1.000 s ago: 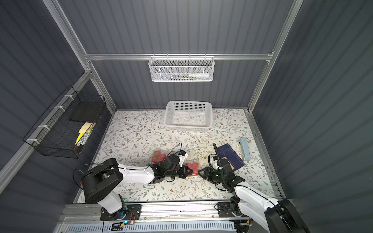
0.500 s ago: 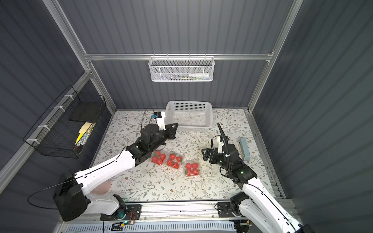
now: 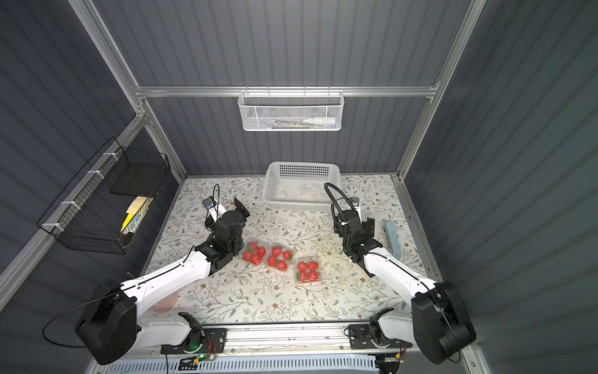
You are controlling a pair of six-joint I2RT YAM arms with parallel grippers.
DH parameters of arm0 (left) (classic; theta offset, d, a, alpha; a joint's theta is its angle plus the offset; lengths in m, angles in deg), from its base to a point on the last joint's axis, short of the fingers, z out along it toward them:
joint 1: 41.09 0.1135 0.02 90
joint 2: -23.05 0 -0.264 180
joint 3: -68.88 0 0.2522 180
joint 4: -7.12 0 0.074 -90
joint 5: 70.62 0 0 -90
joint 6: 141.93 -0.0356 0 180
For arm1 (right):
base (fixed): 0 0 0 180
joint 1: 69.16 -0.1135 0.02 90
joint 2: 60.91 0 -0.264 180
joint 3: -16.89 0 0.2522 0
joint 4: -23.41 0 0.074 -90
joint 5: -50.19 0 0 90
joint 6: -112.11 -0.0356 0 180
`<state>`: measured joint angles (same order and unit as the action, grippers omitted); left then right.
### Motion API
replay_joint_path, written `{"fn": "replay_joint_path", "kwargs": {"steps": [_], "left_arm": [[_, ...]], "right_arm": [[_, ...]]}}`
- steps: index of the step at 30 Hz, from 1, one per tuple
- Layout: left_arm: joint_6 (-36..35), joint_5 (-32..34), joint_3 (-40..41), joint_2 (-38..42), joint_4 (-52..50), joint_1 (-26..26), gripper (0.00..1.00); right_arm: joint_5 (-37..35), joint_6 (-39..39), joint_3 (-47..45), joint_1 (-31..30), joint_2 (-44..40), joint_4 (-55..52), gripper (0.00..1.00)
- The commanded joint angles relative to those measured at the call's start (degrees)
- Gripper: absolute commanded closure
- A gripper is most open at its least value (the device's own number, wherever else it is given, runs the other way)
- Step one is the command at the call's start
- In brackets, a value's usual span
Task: Pack strawberries into containers
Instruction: Reset both arms
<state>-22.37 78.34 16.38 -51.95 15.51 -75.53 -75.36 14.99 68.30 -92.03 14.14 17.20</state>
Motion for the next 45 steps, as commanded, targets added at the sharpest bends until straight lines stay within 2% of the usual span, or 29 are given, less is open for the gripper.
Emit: {"fn": "replay_joint_path", "kwargs": {"steps": [1,3,5,8,11,17,22,25,26,27,28,31,33,35,37,41,42,43,44,45], "left_arm": [[-8.7,-0.4,6.9,2.4,16.2,3.8,0.01],[-11.0,-2.9,11.7,3.8,24.1,6.7,0.01],[-12.5,-8.1,14.2,5.5,28.9,11.0,0.01],[-15.9,-9.1,19.9,6.1,39.4,14.9,0.01],[-16.1,-13.3,23.9,3.3,47.0,18.8,0.01],[-16.7,-15.7,18.9,-4.2,45.1,21.4,0.01],[-16.5,-16.9,17.6,-7.9,49.8,24.9,0.01],[-15.9,-23.8,16.8,-11.2,55.5,28.0,0.01],[-15.5,-28.0,17.1,-12.3,58.9,29.0,0.01],[-16.5,-31.3,17.0,-13.2,60.6,29.5,0.01],[-17.0,-33.1,15.5,-14.1,58.5,30.0,0.01],[-20.2,-41.4,15.2,-14.9,60.1,30.5,0.01],[-21.0,-43.7,15.9,-14.6,61.3,30.7,0.01],[-19.9,-42.7,16.2,-14.4,61.4,31.4,0.01],[-17.4,-37.3,16.0,-14.2,60.0,31.7,0.01],[-12.9,-24.7,17.3,-12.9,59.7,31.9,0.01],[-11.3,-21.0,18.3,-12.7,60.8,31.8,0.01],[-9.9,-18.3,20.6,-13.9,66.4,31.8,0.01],[-13.4,-18.1,21.7,-14.7,73.5,31.9,0.01],[-10.5,-17.8,20.5,-13.9,70.6,31.8,0.01]], "right_arm": [[-1.7,7.8,-5.0,1.7,2.7,14.6,0.01],[1.6,4.7,-6.5,4.2,4.0,16.1,0.01],[4.6,2.6,-6.4,6.5,5.8,15.8,0.01],[6.5,6.3,-7.8,8.4,9.0,22.8,0.01],[8.0,5.3,-7.4,9.7,9.5,23.9,0.01],[11.6,4.3,-5.6,13.1,11.8,24.9,0.01],[14.2,4.3,-4.5,15.2,13.0,25.0,0.01],[15.1,4.1,-5.4,16.4,13.1,27.2,0.01],[15.1,3.8,-7.0,16.7,14.0,30.5,0.01],[16.3,6.9,-9.0,17.3,15.8,37.8,0.01],[17.3,8.0,-10.7,17.6,16.8,43.7,0.01],[18.1,2.8,-14.1,18.4,13.9,44.6,0.01],[20.2,0.8,-17.5,20.5,16.3,51.7,0.01],[22.1,4.8,-19.9,20.8,22.6,67.5,0.01],[22.1,5.1,-20.3,20.9,24.2,71.0,0.01],[21.4,2.7,-18.9,20.8,19.3,59.7,0.01],[21.3,2.7,-18.5,20.9,18.3,57.4,0.01],[21.3,2.0,-18.1,20.8,17.4,55.0,0.01],[21.1,1.6,-17.6,20.9,16.4,52.9,0.01],[21.1,1.4,-17.3,20.9,15.9,51.4,0.01]]}}
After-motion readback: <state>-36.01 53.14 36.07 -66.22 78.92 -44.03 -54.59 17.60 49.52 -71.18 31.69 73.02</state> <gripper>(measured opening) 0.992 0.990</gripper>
